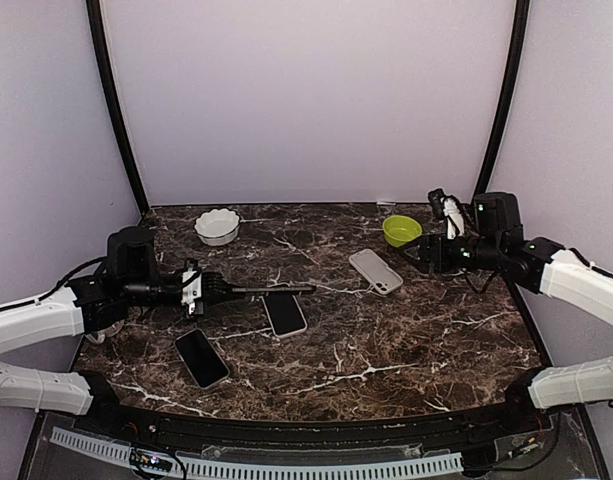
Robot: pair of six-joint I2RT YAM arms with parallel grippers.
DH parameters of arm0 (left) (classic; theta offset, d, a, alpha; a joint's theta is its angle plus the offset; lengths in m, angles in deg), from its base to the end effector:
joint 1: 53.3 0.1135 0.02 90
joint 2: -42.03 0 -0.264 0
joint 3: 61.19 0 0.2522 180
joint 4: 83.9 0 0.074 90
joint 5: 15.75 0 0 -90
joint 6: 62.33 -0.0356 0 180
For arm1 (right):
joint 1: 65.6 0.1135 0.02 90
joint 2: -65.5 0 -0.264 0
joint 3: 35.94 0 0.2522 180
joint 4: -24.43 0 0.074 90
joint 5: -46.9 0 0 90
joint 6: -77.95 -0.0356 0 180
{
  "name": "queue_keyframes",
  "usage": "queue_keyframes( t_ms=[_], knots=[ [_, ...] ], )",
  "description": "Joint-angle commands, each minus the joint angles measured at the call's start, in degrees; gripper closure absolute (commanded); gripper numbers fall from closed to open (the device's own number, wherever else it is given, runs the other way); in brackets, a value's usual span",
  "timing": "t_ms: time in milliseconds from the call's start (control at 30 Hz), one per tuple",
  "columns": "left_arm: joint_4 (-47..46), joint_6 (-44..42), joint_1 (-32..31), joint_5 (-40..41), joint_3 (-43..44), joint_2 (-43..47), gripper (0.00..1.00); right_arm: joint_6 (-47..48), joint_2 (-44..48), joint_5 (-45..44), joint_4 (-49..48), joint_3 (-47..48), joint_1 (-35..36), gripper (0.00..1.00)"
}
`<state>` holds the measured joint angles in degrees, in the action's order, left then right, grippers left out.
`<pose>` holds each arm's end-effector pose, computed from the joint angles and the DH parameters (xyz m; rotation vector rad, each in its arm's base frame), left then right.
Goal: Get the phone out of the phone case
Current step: Pass from the left arm to the right
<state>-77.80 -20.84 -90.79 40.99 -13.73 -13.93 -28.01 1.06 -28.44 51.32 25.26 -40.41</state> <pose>0.1643 -0.1506 0.2688 1.4923 1.0066 -0.3913 0.2239 0.1153 0.2830 -0.3317 2.1301 0.6940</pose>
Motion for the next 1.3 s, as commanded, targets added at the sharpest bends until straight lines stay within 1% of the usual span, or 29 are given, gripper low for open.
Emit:
queue_keyframes(
  t_ms=[0, 67, 200, 300, 400, 567, 700, 867, 967, 1267],
  knots=[
    [0.1, 1.4, 0.2, -6.1, 2.2, -0.9, 1.0, 10.4, 5.5, 6.0, -9.8, -3.8, 5.9, 0.21],
    [0.5, 1.7, 0.2, -7.2, 2.4, -1.3, 1.0, 14.4, 6.6, 9.1, -10.0, -3.4, 8.9, 0.2],
    [0.6, 2.7, 0.2, -9.1, 2.6, -2.1, 1.0, 22.8, 6.0, 9.1, -8.0, -0.4, 17.3, 0.2],
    [-1.0, 3.7, 0.3, -8.8, 2.3, -2.6, 1.0, 27.3, 3.5, 7.0, -7.2, 1.7, 23.4, 0.2],
    [-1.5, 4.1, 0.2, -9.0, 2.2, -2.7, 1.0, 29.7, -0.2, 2.7, -8.7, 3.8, 29.4, 0.22],
    [-1.2, 4.1, 0.2, -9.0, 2.2, -2.9, 1.0, 32.6, -6.3, 0.4, -11.0, 7.6, 34.8, 0.26],
    [-1.1, 4.1, 0.2, -9.1, 2.2, -2.7, 1.0, 35.4, -9.9, -2.7, -11.6, 9.3, 37.4, 0.31],
    [-1.0, 4.1, 0.2, -9.2, 2.3, -2.7, 1.0, 36.7, -13.1, -3.1, -11.1, 11.2, 38.3, 0.41],
    [-1.1, 4.1, 0.3, -9.1, 2.1, -2.5, 1.0, 37.5, -14.0, -3.8, -11.5, 11.2, 38.4, 0.45],
    [-1.1, 4.1, 0.2, -9.1, 2.0, -2.2, 1.0, 38.8, -16.1, -4.8, -11.2, 11.5, 38.6, 0.76]
  ],
)
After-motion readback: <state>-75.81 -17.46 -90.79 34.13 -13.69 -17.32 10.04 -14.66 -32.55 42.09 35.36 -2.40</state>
